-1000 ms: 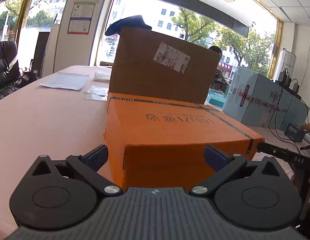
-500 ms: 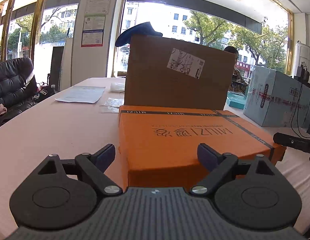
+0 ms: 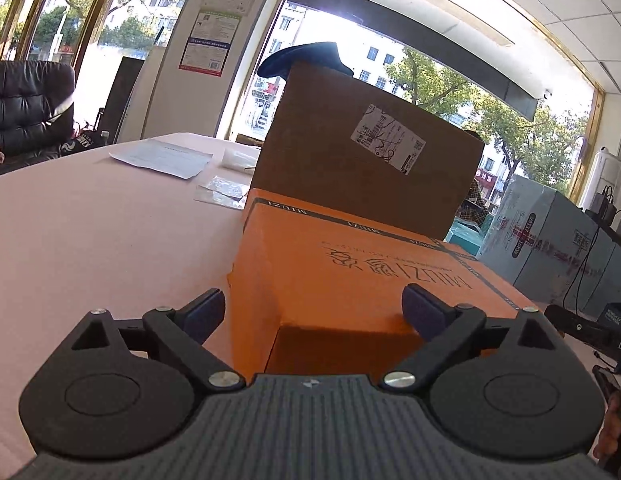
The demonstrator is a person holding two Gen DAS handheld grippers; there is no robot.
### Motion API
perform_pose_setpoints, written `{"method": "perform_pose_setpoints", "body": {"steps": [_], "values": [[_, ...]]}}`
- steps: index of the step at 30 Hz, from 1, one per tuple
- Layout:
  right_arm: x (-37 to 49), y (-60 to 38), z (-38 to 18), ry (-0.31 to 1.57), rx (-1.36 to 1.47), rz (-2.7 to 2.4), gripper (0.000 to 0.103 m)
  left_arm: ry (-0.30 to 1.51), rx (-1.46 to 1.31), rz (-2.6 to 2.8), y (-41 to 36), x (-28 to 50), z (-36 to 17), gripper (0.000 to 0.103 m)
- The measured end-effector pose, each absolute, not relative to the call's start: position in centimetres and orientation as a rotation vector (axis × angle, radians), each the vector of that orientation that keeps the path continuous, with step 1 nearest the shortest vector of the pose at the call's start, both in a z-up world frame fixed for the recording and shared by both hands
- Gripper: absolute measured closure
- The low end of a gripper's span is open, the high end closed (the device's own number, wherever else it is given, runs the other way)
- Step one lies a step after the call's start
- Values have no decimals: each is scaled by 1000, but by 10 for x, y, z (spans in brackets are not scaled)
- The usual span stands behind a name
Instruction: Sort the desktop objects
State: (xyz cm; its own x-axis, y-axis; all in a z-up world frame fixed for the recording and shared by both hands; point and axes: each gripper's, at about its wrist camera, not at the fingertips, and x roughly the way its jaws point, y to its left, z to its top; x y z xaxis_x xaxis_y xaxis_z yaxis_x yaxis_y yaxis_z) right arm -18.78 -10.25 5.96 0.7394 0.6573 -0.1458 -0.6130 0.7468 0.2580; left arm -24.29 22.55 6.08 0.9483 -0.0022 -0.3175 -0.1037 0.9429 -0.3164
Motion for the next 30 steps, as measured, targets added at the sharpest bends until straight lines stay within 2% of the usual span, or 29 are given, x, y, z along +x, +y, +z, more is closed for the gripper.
{"method": "perform_pose_setpoints", "body": {"steps": [5, 6, 7, 9, 12, 16, 19, 26, 30], "values": [[-189, -99, 62, 236, 185, 690, 90, 363, -391, 45, 238, -230, 69, 0], [-189, -101, 65, 246, 193, 695, 85, 371, -402, 44, 241, -227, 71, 1], [-187, -104, 67, 256, 214, 703, 75, 380, -413, 42, 244, -225, 72, 3], [-186, -115, 73, 209, 308, 681, 0, 397, -434, 39, 249, -220, 75, 0], [-176, -131, 84, 121, 416, 609, 0, 422, -467, 35, 256, -212, 80, 0], [-133, -134, 90, 340, 522, 597, 0, 456, -510, 29, 267, -201, 87, 0], [-103, -133, 91, 511, 579, 596, 0, 554, -577, 11, 275, -181, 77, 0], [-96, -113, 79, 623, 533, 647, 0, 636, -661, -44, 272, -164, 62, 0], [-92, -102, 72, 687, 506, 675, 7, 633, -653, -15, 267, -167, 64, 0]]}}
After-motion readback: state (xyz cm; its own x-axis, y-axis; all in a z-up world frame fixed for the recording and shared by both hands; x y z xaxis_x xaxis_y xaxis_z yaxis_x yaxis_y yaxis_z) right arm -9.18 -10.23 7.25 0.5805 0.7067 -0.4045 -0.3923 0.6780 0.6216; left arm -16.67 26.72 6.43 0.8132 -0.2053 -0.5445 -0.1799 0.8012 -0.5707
